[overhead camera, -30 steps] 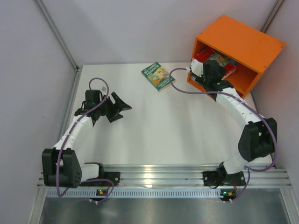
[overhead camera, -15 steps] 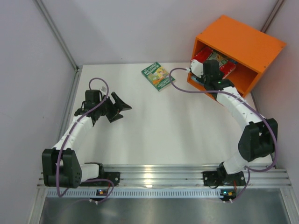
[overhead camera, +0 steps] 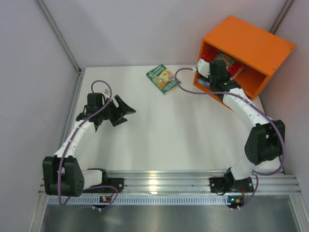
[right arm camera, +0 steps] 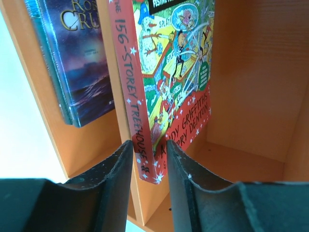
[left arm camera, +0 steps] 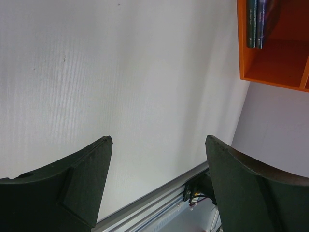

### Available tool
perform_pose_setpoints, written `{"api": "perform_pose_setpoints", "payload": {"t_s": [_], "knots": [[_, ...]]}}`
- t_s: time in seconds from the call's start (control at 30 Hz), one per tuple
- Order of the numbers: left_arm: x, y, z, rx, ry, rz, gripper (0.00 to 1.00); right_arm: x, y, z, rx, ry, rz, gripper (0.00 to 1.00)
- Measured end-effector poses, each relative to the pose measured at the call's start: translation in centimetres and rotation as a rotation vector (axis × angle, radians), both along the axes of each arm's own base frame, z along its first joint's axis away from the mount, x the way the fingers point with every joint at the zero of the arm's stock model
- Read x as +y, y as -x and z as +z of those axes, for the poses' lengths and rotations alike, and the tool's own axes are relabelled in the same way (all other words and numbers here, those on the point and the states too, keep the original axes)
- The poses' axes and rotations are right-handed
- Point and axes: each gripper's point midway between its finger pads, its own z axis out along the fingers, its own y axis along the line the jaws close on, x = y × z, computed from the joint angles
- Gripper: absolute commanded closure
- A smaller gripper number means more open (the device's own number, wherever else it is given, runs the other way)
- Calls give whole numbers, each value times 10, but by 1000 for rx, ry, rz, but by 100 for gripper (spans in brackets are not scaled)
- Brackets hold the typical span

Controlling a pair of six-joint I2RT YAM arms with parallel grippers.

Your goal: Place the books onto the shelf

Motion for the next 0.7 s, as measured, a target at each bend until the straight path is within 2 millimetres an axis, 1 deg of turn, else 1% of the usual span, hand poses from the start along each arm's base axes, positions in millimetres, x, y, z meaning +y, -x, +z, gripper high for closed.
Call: {"api": "perform_pose_setpoints", "payload": {"t_s": [0.13, 0.27, 0.47, 0.7], "knots": [[0, 0, 0, -2, 0, 0, 17, 0, -7, -2, -4, 4, -8, 68], [0, 0, 0, -1, 0, 0, 17, -2, -14, -6, -10, 11, -18, 72], [0, 0, 0, -1, 0, 1, 17, -8, -23, -6, -31, 23, -57, 75], [1, 0, -1, 0, -4, 4, 17, -11, -27, -5, -52, 28, -74, 75]]}}
